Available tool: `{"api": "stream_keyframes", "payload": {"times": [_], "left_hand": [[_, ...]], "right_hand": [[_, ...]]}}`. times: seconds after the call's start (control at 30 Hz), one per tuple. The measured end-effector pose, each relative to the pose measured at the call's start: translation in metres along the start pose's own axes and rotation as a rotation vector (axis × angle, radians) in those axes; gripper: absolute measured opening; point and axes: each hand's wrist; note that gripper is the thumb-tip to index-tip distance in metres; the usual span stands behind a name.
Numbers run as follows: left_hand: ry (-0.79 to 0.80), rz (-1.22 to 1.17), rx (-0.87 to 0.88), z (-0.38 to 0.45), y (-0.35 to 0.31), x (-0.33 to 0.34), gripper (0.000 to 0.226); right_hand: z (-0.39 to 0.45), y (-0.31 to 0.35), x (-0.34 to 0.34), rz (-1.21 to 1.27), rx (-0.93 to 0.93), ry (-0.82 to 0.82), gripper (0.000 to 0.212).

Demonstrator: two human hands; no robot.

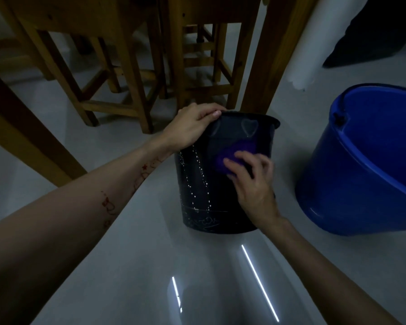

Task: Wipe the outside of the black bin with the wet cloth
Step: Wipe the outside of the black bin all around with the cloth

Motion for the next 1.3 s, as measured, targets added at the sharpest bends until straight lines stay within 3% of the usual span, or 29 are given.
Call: {"api": "stream_keyframes", "payload": {"times": [0.13,0.27,0.33,0.4,0.57,0.63,0.7,0.93,1.17,1.3], "left_hand": [[0.005,-0.049,-0.002,0.0,0.001,-0.001,0.029],[-0.005,-0.036,0.0,-0.001,0.0,-0.001,0.029],[0.026,-0.07,-0.014,-0.001,-0.001,-0.003,0.028],[0.069,-0.101,-0.034,-0.002,-0.002,-0.004,0.027],[0.056,-0.002,0.095,-0.003,-0.011,0.002,0.031],[-0.044,0.099,0.129,-0.002,-0.01,0.0,0.033],[-0.087,0.153,0.103,0.001,-0.004,-0.001,0.032],[-0.005,-0.186,0.016,0.006,0.016,0.009,0.021],[-0.044,-0.237,0.006,0.008,0.02,0.011,0.021],[-0.043,-0.248,-0.024,0.007,0.022,0.008,0.022]], "right_hand": [[-0.054,0.018,0.001,-0.006,-0.171,0.143,0.061],[-0.098,0.028,-0.012,0.03,-0.333,0.311,0.047],[-0.106,0.028,-0.02,0.061,-0.347,0.366,0.057],[-0.093,0.025,-0.029,0.069,-0.25,0.289,0.067],[-0.02,-0.001,-0.037,0.066,0.28,-0.116,0.029],[-0.004,-0.009,-0.031,0.117,0.469,-0.173,0.028],[0.004,-0.012,-0.022,0.147,0.527,-0.153,0.031],[0.02,-0.008,-0.008,0.104,0.372,-0.075,0.028],[-0.022,0.017,-0.01,0.103,0.021,0.053,0.025],[-0.074,0.035,-0.013,0.102,-0.078,0.173,0.059]]}}
Point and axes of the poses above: each hand's wrist, its own z-axis towards the middle knuckle, its own x-axis out of the palm, y = z × x, and after that the axes turned 14 degrees about -x, right-handed
